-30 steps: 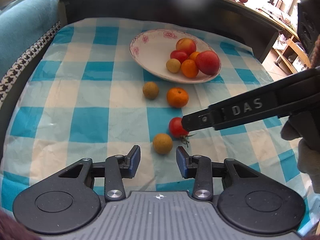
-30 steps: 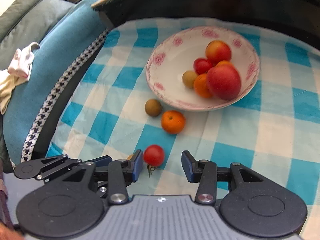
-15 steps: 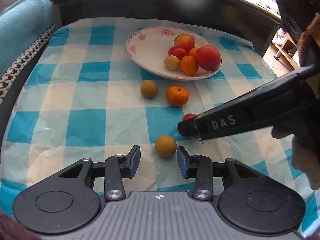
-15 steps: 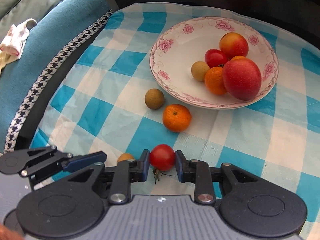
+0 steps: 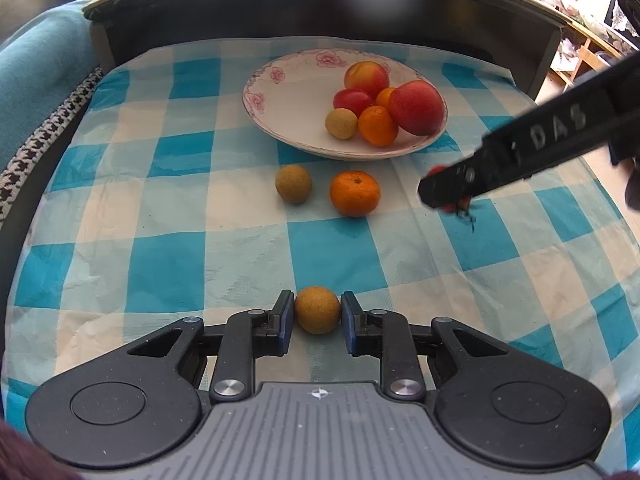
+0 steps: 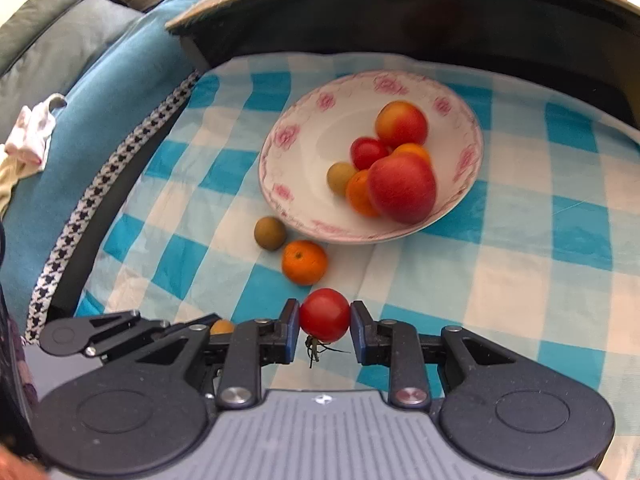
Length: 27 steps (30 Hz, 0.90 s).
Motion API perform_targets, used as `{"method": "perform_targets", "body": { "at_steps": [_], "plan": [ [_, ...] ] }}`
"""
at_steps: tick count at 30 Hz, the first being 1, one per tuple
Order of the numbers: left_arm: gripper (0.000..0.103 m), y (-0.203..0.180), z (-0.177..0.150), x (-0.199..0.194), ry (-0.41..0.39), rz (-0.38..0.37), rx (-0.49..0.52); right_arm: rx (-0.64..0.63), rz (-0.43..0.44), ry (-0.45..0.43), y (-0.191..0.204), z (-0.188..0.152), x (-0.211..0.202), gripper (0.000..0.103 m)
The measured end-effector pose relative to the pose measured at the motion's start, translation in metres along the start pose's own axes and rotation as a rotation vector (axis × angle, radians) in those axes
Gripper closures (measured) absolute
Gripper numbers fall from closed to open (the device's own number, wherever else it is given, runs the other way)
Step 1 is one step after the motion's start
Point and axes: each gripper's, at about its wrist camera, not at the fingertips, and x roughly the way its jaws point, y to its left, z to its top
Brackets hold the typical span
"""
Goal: Organize fruits
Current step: 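Grasp a cherry tomato with the right tool while the left tool grasps a yellow fruit, then carry the cherry tomato and yellow fruit over the flowered plate and open both tools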
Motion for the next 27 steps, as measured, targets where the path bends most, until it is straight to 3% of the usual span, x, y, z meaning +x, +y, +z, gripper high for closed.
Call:
{"method": "perform_targets", "body": {
  "at_steps": [6,17,27],
  "plan": [
    [0.071,0.002,0.015,-0.014,-0.06,-0.017,-0.023,0.034,-0.005,-0.036,-0.01,0.009,-0.01,0.074],
    [0.071,0.005,0.086,-0.009,-0.193,0.005,-0.032,0.027,-0.015,-0.137,-0.004,0.06,-0.012,0.074],
    [0.071,0.008,0.099,0.028,-0.159,-0.005,-0.056,0.055,-0.049,-0.125,-0.025,0.082,0.016,0.074]
  ]
}}
